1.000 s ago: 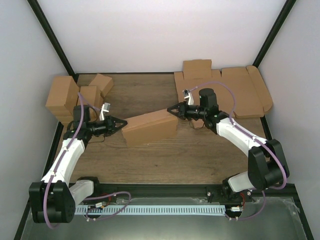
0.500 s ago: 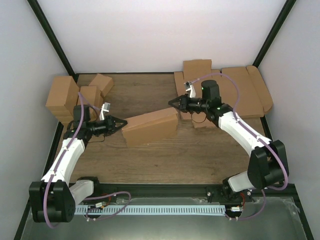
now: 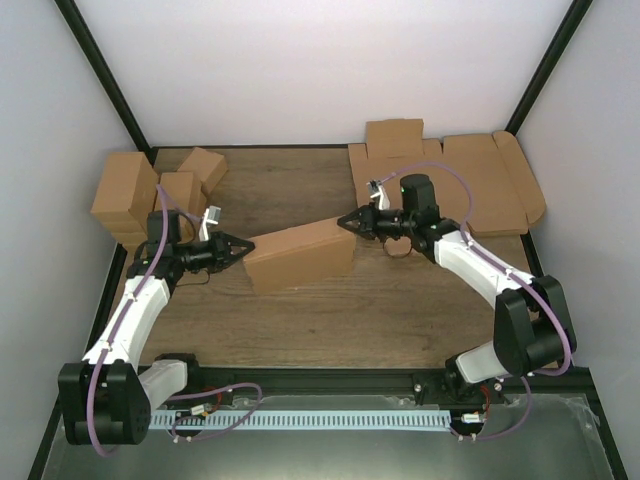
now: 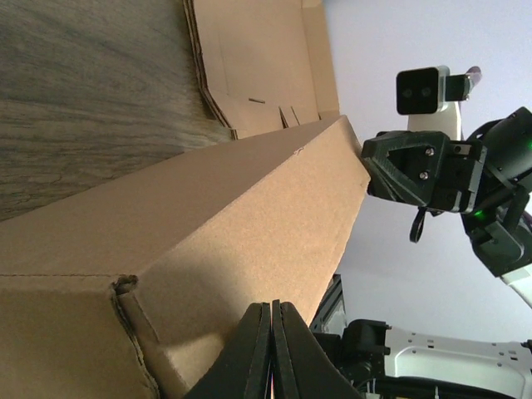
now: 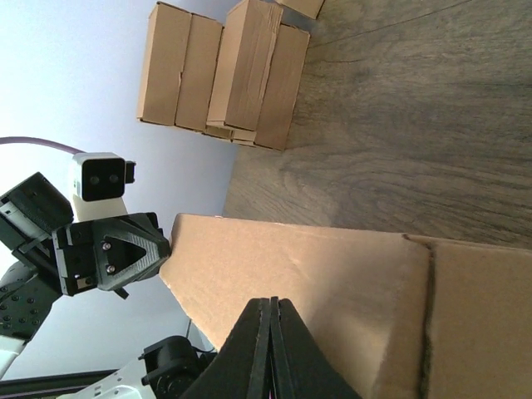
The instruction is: Fold the paper box
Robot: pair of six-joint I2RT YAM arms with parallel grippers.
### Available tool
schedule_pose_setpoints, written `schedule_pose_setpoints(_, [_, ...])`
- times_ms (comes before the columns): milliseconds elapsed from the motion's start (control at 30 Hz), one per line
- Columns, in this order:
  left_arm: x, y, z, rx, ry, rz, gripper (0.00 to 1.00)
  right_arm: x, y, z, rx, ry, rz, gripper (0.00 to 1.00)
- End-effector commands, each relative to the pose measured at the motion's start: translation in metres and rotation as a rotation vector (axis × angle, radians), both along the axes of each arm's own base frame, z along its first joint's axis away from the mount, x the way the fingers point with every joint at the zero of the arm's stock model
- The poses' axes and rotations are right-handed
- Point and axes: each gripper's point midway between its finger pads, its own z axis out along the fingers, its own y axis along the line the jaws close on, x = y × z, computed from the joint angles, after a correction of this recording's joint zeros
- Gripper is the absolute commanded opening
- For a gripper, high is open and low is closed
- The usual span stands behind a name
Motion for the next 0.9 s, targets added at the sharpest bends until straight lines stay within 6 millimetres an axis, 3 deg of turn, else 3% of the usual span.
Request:
schedule_pose_setpoints(0, [-0.002, 0.003, -0.017, 0.040, 0.057, 0.020, 0.04, 0.007, 0.000, 0.030, -0.014, -0.046, -0.002, 0.01])
schedule_pose_setpoints(133, [-0.003, 0.003, -0.016, 0.041, 0.055, 0.021, 0.04, 0.007, 0.000, 0.020, -0.023, -0.038, 0.003, 0.01])
schedule_pose_setpoints(333, [-0.003, 0.004, -0.017, 0.043, 0.059, 0.022, 0.04, -0.012, -0.001, -0.039, -0.006, 0.083, 0.033, 0.01])
schedule_pose_setpoints(400, [-0.002, 0.004, -0.016, 0.044, 0.056, 0.023, 0.04, -0.016, -0.003, -0.049, -0.016, 0.101, 0.028, 0.01])
schedule_pose_setpoints(467, [-0.002, 0.004, -0.017, 0.043, 0.058, 0.023, 0.04, -0.016, -0.003, -0.048, -0.017, 0.097, 0.028, 0.01])
schedule_pose_setpoints(700, [-0.001, 0.003, -0.015, 0.042, 0.055, 0.022, 0.04, 0.004, 0.003, 0.024, -0.001, -0.045, 0.032, 0.01])
schedule_pose_setpoints(767, [-0.001, 0.004, -0.015, 0.043, 0.057, 0.023, 0.04, 0.007, 0.002, 0.025, -0.008, -0.057, 0.027, 0.01])
schedule_pose_setpoints(867, [0.000, 0.004, -0.014, 0.044, 0.054, 0.026, 0.04, 0.005, 0.002, -0.002, -0.023, -0.012, 0.035, 0.01])
